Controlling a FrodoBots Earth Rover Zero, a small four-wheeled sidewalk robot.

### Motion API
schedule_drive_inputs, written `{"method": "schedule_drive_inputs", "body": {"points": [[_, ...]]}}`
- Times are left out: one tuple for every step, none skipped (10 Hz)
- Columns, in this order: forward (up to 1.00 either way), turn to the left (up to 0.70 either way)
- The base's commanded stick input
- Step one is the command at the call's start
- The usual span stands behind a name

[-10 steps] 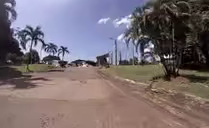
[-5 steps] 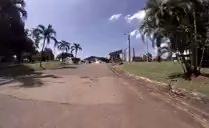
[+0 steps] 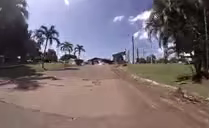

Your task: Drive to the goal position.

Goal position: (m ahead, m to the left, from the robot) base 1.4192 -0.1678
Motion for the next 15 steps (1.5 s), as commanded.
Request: {"method": "schedule_drive_inputs", "body": {"points": [[0.70,0.00],[0.70,0.00],[0.70,0.00],[0.70,0.00],[0.70,0.00],[0.70,0.00],[0.70,0.00],[0.70,0.00],[0.70,0.00],[0.70,0.00],[0.70,0.00],[0.70,0.00],[0.70,0.00],[0.70,0.00],[0.70,0.00]]}}
